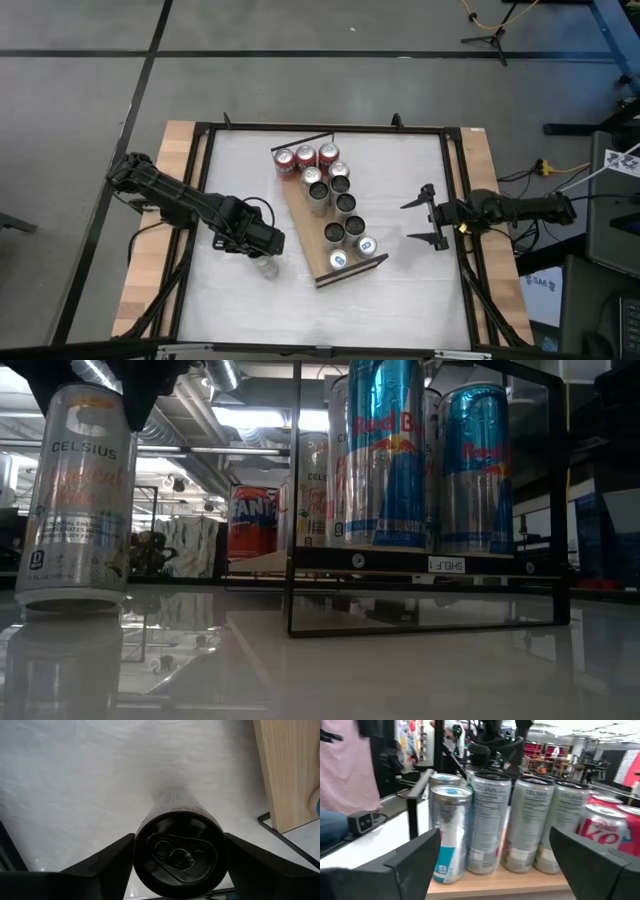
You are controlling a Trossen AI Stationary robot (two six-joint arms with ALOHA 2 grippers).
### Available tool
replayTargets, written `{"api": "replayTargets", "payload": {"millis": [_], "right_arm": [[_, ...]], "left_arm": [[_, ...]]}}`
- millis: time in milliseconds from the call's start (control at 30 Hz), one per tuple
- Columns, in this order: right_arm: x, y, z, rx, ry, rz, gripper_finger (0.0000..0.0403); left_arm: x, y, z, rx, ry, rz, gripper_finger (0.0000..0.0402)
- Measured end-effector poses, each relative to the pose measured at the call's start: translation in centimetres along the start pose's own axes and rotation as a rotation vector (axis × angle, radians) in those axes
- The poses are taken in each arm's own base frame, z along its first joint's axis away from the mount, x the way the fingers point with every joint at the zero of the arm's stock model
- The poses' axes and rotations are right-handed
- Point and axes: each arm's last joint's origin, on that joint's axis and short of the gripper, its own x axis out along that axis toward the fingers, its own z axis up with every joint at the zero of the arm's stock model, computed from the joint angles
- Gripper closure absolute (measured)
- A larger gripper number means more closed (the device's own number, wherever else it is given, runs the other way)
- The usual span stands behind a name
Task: Place canned beverage on shelf
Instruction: Align the yellow soda can with the other yellow soda can
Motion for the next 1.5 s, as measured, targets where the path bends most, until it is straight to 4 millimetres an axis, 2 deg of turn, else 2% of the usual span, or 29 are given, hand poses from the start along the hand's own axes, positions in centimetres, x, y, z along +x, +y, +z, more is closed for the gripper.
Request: {"api": "replayTargets", "payload": {"millis": [167,767,1500], "right_arm": [[-0.02,-0.27,-0.05,-0.001,0.005,-0.026,0.0036],[-0.02,-0.25,-0.07,-0.008,0.007,-0.025,0.0036],[-0.01,-0.25,-0.1,-0.008,0.009,-0.025,0.0036]], "left_arm": [[0.03,-0.04,-0.05,0.001,0.004,-0.003,0.0114],[0.03,-0.14,-0.07,0.002,0.002,-0.014,0.0112],[-0.32,-0.46,0.55,0.04,-0.219,-0.093,0.0111]]}}
